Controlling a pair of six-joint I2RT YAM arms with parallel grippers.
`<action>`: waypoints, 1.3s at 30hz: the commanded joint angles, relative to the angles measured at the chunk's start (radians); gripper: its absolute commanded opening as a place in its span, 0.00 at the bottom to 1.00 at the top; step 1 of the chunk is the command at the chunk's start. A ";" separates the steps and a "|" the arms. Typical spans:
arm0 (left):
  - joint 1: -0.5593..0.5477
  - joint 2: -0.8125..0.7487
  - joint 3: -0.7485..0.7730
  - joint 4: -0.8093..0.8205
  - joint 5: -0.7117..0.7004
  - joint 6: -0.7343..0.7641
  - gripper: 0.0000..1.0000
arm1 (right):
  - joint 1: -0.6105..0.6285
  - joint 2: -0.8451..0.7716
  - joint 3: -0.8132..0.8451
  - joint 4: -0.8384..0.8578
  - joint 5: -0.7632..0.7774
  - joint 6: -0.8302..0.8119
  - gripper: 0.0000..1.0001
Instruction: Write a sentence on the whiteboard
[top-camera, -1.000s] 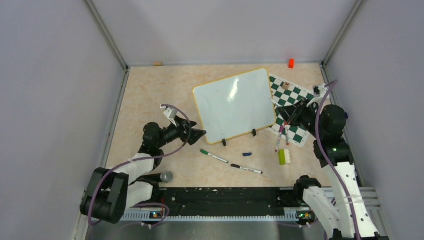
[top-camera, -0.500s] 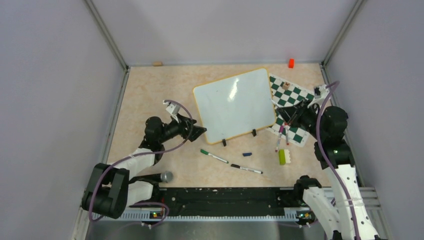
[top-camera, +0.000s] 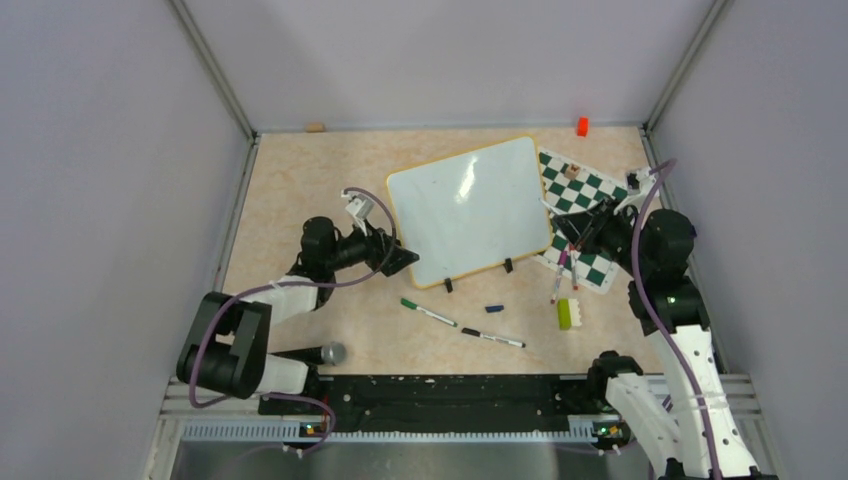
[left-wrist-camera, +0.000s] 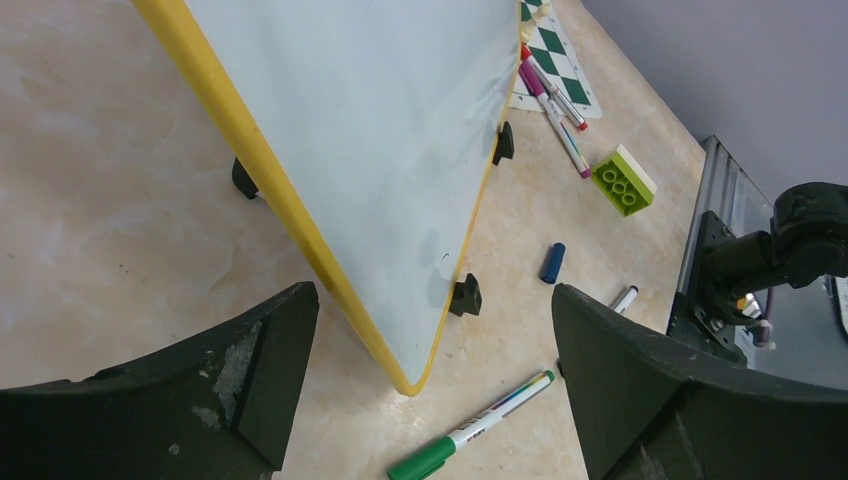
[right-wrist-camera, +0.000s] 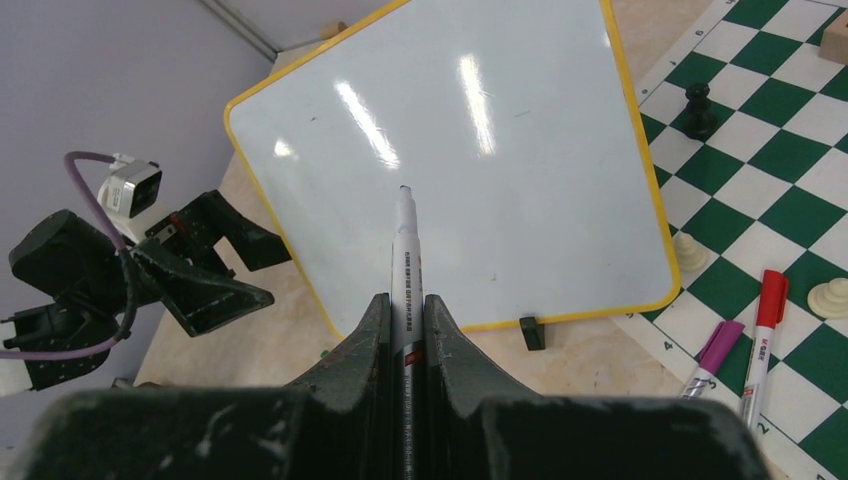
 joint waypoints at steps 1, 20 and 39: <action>0.003 0.086 0.052 0.048 0.071 -0.046 0.91 | -0.002 -0.014 0.052 0.002 0.007 -0.018 0.00; 0.068 0.281 0.050 0.366 0.226 -0.245 0.84 | -0.002 0.030 0.068 0.045 -0.030 -0.007 0.00; 0.070 0.400 0.149 0.348 0.301 -0.264 0.91 | -0.003 0.059 0.066 0.098 -0.079 0.020 0.00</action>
